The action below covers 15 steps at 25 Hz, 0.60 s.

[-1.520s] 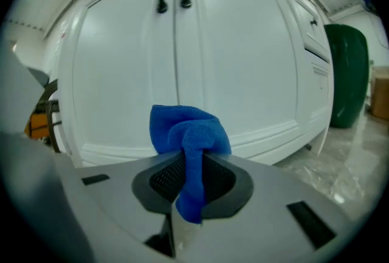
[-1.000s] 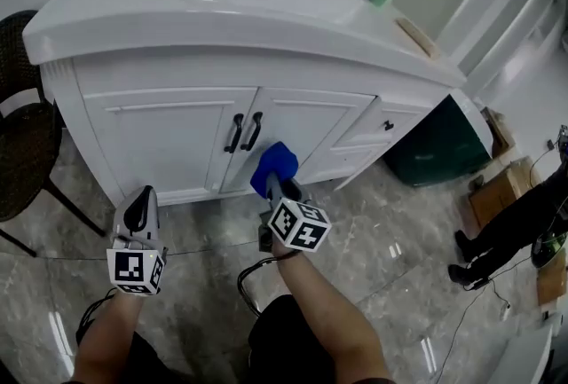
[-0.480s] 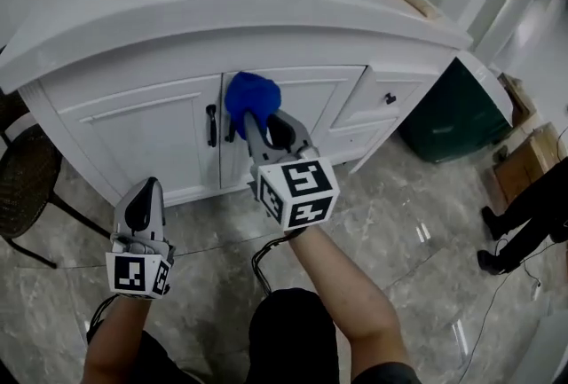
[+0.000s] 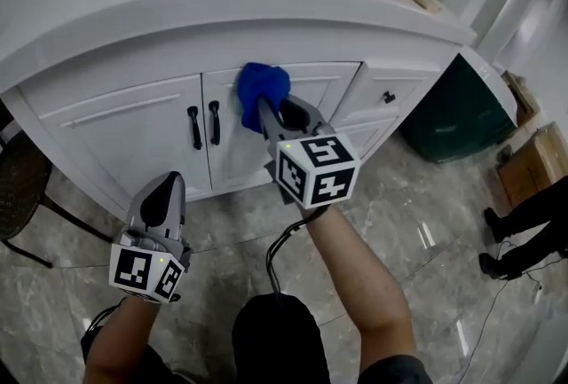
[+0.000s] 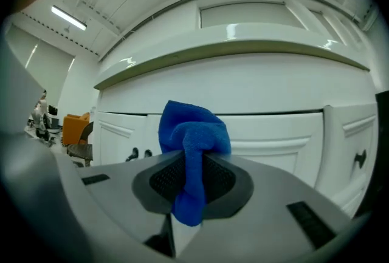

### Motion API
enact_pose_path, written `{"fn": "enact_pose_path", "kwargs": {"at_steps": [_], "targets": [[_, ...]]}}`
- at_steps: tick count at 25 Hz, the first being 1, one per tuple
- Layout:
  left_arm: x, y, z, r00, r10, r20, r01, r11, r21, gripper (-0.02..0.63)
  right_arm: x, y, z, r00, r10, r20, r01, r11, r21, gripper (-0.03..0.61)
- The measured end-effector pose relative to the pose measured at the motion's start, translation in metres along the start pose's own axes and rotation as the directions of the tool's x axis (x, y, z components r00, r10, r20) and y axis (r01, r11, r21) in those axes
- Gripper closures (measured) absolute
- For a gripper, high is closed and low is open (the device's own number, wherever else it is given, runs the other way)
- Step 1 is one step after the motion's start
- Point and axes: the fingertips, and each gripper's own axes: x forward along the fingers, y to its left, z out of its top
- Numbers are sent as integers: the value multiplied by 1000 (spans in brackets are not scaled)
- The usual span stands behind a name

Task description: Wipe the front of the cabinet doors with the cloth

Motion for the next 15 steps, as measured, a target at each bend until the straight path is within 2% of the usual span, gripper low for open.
{"fn": "enact_pose_path", "kwargs": {"at_steps": [3,7,9,12,15], "targets": [[10,-9,6,1000,-6,14,5,1000,7,614,-16,-48,-3,996,-87,-17,87,996,-1,526],[16,-3,19,994,70,80,-71,997,6,614,-33,-108,-7,979,-192,-66,192,981,-15,526],[19,-4,21,993,74,94,-74,997,-4,614,-43,-132,-12,971,-221,-90,222,975,-7,526],[22,-5,24,991,77,110,-76,997,-9,614,-57,-158,-11,960,-267,-87,268,964,-5,526],[18,0,24,989,92,117,-90,996,-19,614,-67,-162,-14,943,-325,-67,323,946,-37,526]]}}
